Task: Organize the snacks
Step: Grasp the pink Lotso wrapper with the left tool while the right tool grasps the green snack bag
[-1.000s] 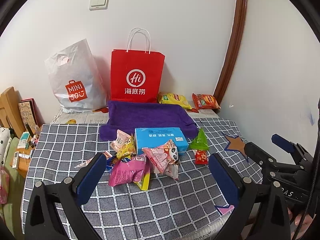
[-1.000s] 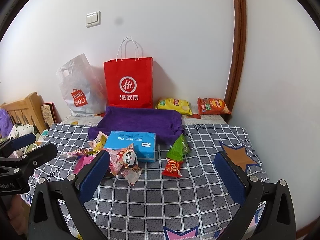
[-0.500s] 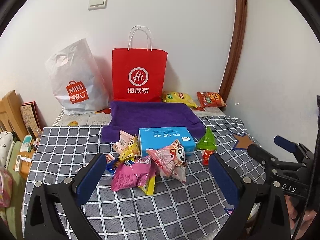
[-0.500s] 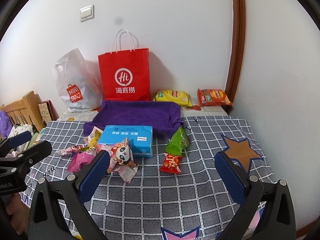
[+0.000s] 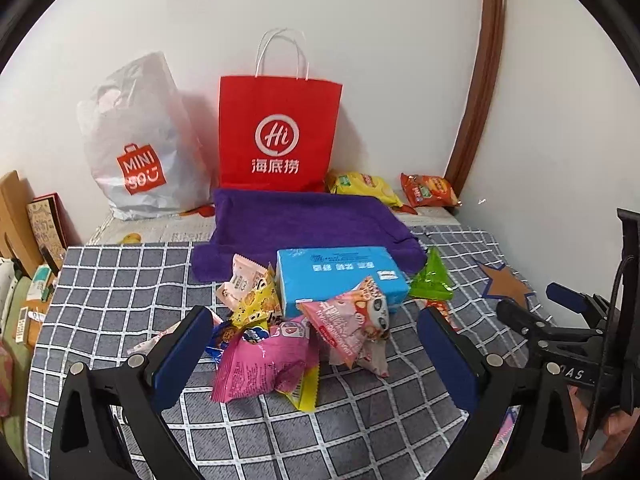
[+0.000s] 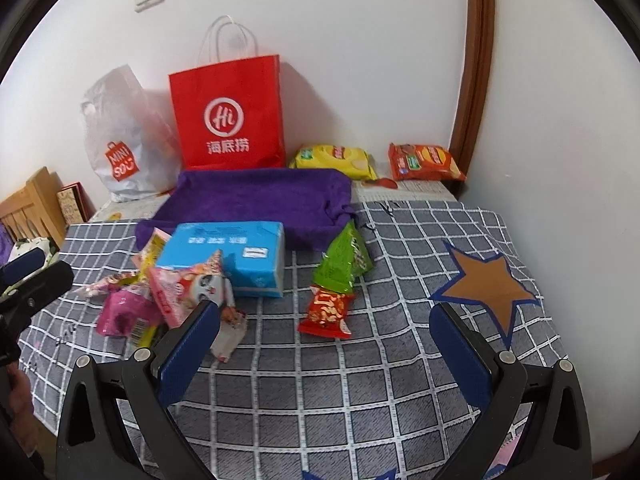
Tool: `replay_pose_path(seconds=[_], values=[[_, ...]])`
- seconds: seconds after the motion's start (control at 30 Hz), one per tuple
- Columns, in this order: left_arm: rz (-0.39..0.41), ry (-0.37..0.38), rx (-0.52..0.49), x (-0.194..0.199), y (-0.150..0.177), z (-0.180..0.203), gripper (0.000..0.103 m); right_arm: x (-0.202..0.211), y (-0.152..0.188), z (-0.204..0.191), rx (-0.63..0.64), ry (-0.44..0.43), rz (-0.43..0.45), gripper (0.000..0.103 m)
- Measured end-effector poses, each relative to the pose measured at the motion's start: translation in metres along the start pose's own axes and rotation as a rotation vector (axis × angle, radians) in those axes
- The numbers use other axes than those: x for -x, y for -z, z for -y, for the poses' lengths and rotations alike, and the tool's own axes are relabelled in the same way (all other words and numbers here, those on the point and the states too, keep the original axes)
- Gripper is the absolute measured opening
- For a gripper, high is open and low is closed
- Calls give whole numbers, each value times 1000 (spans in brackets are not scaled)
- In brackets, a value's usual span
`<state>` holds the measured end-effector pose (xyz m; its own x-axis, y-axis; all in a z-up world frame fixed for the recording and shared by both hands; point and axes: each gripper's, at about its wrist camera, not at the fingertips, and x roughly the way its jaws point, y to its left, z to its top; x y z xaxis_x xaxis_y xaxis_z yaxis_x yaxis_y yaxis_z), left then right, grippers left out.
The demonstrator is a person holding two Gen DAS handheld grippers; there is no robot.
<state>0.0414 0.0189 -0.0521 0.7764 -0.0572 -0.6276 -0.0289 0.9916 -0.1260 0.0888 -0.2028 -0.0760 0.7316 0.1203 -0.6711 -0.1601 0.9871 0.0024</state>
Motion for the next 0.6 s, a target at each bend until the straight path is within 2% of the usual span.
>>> replay_pose_path(seconds=[0.2, 0.3, 0.53, 0.6], values=[[-26, -29, -17, -21, 7, -10, 102, -22, 9, 22, -16, 9, 32, 103], [-69, -29, 0, -35, 9, -17, 102, -32, 14, 35, -30, 10, 27, 103], [-139, -27, 38, -68, 13, -29, 102, -68, 19, 57, -84, 4, -55, 102], [-145, -18, 42, -71, 14, -31, 102, -80, 18, 57, -84, -2, -75, 98]])
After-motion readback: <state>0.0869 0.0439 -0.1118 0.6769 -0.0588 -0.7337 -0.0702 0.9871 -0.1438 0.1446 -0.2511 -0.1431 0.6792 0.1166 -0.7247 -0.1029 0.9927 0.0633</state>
